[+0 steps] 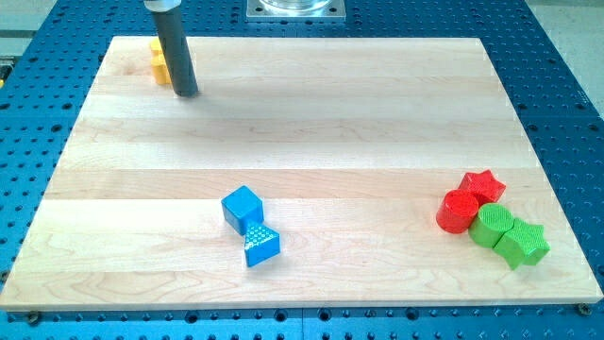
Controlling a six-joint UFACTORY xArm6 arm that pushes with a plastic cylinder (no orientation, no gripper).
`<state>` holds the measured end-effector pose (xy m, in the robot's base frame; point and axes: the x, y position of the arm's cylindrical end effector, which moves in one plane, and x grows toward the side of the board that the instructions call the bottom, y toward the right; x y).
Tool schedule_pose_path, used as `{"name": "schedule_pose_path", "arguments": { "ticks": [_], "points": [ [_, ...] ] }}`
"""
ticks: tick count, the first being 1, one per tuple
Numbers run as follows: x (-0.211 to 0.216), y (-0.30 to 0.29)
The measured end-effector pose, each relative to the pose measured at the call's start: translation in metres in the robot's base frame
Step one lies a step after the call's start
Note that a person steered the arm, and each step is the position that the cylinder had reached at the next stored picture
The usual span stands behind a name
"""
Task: Separate the circles from the stars
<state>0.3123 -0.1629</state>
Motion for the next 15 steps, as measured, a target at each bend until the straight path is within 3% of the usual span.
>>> {"name": "schedule_pose_path", "arguments": {
  "ticks": [1, 2, 3, 4, 5, 6, 7, 8, 10, 11, 12, 13, 15],
  "points": [
    [0.017, 0.014],
    [0.025, 0.111],
    [0.029, 0.174],
    [0.033, 0.186],
    [0.053, 0.314],
    [0.111, 0.420],
    [0.186, 0.488],
    [0.246, 0.473],
    [0.262, 0.357],
    [0.251, 0.330],
    [0.245, 0.376],
    [0.239, 0.291],
    [0.137, 0.239]
  ]
}}
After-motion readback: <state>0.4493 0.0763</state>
